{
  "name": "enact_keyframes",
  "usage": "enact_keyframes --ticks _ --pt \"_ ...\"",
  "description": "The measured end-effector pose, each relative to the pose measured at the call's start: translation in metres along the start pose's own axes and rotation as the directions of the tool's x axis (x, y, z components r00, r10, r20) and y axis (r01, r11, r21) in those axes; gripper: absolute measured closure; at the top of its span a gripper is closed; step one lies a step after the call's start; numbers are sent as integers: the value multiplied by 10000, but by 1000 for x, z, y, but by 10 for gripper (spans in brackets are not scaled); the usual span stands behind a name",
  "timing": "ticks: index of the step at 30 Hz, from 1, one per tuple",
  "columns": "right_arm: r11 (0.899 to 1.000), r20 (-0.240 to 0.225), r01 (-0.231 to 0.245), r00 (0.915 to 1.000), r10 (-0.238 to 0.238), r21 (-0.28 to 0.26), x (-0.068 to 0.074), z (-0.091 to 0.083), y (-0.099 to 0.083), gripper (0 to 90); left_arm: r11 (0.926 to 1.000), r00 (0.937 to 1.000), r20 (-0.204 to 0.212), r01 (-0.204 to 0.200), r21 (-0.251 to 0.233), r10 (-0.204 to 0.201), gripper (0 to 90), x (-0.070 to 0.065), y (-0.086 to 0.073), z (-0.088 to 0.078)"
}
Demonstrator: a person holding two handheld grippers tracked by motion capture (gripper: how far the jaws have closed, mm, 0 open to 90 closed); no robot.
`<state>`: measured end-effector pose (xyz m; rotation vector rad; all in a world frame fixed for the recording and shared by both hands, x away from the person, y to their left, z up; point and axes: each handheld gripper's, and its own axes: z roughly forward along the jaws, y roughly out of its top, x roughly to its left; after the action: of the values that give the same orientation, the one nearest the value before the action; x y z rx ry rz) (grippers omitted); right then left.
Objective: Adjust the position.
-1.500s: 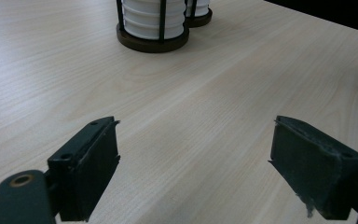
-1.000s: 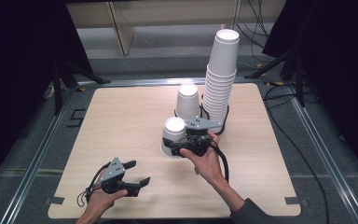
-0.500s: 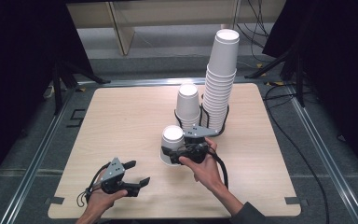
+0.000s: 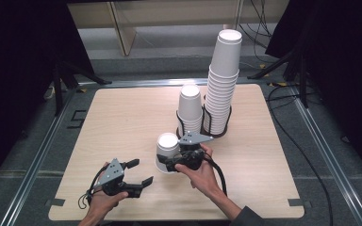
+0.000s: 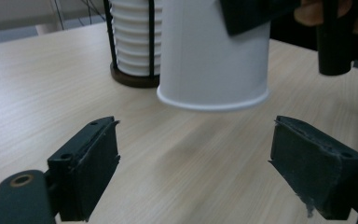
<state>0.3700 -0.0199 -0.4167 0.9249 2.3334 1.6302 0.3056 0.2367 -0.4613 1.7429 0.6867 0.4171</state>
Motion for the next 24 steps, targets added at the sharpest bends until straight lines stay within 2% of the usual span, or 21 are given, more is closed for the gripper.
enact_keyframes --ticks 2,3,4,6,7,8,9,10,12,15,16,17,19,20,22,23,24 --pt "9995 102 290 9995 -288 -122 2 1 1 192 9999 9999 -16 -147 -79 147 145 -2 2 1" --pt "9995 102 290 9995 -288 -122 2 1 1 192 9998 9998 39 -194 -109 194 145 -3 3 2" --pt "9997 -134 203 9997 -205 -162 4 2 1 192 9996 9997 76 -232 -145 234 145 -4 4 3" --pt "9997 8 226 9997 -226 -52 6 1 1 192 9988 9991 149 -385 -313 390 145 -5 6 5" --pt "9988 17 444 9990 -444 -221 5 3 1 193 9987 9992 113 -387 -333 391 145 -5 6 6" --pt "9993 -122 252 9996 -256 -286 7 3 1 193 9990 9992 12 -387 -232 387 144 -6 6 9" --pt "9993 -122 252 9996 -256 -286 7 3 1 193 9990 9992 12 -387 -232 387 145 -6 6 9" --pt "9981 -133 524 9985 -528 -317 8 3 3 193 9993 9996 -5 -293 -235 293 145 -6 5 11" --pt "9989 -311 392 9987 -400 -256 10 4 3 193 9993 9995 -140 -291 -216 288 145 -6 4 15" --pt "9975 -507 567 9970 -589 -422 15 7 3 194 9994 9998 -85 -164 -294 161 145 -6 4 20" --pt "9969 -455 660 9966 -680 -432 18 7 4 194 9997 9997 -89 -209 -137 208 139 -7 4 20" --pt "9969 -455 660 9966 -680 -432 18 7 4 194 9993 9999 51 -152 -331 154 139 -7 3 23" --pt "9971 -533 610 9966 -634 -452 21 8 3 195 9996 9996 -93 -251 -123 250 97 -8 3 24" --pt "9959 -574 739 9954 -769 -527 21 9 3 195 9995 9998 -42 -193 -244 192 77 -9 3 25" --pt "9966 -877 561 9943 -612 -596 24 10 3 195 9997 9999 -100 -142 -173 140 45 -10 2 26" --pt "9956 -809 702 9939 -751 -623 24 10 3 195 9997 9999 -66 -114 -228 112 32 -10 2 27" --pt "9969 -1107 456 9925 -526 -647 26 11 3 195 9993 10000 20 -58 -364 58 24 -10 2 29"
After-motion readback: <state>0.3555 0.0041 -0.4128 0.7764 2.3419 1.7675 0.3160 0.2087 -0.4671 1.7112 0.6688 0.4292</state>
